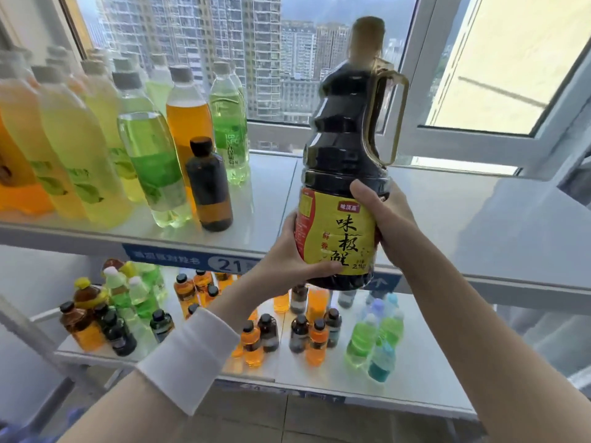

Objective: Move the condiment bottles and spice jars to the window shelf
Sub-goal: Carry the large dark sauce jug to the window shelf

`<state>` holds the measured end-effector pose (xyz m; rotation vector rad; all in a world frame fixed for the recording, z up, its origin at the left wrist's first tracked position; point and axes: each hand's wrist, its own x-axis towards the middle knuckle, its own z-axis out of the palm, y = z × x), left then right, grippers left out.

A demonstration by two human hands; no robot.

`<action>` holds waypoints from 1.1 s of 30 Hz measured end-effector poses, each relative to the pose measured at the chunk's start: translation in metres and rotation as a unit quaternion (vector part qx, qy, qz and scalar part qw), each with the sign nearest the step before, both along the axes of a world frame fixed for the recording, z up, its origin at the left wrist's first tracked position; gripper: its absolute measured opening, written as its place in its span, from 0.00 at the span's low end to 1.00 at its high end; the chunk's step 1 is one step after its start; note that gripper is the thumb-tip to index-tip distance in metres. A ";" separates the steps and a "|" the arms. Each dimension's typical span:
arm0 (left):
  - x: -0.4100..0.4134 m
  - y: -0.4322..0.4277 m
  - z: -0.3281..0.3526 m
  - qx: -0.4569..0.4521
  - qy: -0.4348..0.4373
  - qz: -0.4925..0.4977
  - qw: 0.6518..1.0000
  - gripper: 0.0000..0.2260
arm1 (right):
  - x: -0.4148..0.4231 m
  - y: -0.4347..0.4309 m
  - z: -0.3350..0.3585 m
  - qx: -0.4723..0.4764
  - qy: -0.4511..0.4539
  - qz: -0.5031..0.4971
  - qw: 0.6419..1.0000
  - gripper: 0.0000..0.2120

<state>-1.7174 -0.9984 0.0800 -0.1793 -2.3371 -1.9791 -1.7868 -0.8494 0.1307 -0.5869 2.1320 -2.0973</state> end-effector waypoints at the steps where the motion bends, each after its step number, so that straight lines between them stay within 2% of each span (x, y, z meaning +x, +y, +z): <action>1: -0.011 -0.008 -0.001 -0.005 0.001 -0.003 1.000 0.36 | -0.008 -0.007 -0.001 -0.001 0.005 -0.003 1.000 0.39; 3: -0.028 -0.022 -0.003 -0.016 0.000 -0.012 1.000 0.38 | -0.022 -0.018 -0.004 -0.006 0.015 -0.004 1.000 0.36; 7: -0.056 -0.040 -0.009 -0.035 -0.001 -0.022 0.999 0.40 | -0.044 -0.032 -0.011 0.000 0.042 -0.005 0.999 0.41; 13: -0.080 -0.053 -0.016 -0.061 0.020 -0.028 0.998 0.45 | -0.063 -0.041 -0.019 -0.005 0.074 0.007 0.997 0.38; 17: -0.089 -0.058 -0.018 -0.075 0.036 -0.035 0.996 0.47 | -0.069 -0.042 -0.023 -0.004 0.085 0.015 0.996 0.43; 21: -0.094 -0.063 -0.021 -0.102 0.037 -0.050 0.993 0.49 | -0.071 -0.042 -0.030 -0.001 0.111 0.014 0.994 0.36; 24: -0.094 -0.066 -0.019 -0.130 0.032 -0.066 0.989 0.49 | -0.070 -0.044 -0.033 0.004 0.129 0.012 0.992 0.39; 29: -0.087 -0.065 -0.009 -0.046 0.023 -0.084 0.995 0.52 | -0.068 -0.043 -0.033 0.019 0.124 0.029 0.992 0.51; 31: -0.086 -0.059 -0.009 0.013 0.029 -0.036 0.999 0.55 | -0.068 -0.042 -0.035 0.019 0.115 0.034 0.993 0.50; 33: -0.087 -0.054 -0.014 0.053 0.030 0.014 0.998 0.53 | -0.064 -0.043 -0.040 -0.014 0.073 0.015 0.997 0.47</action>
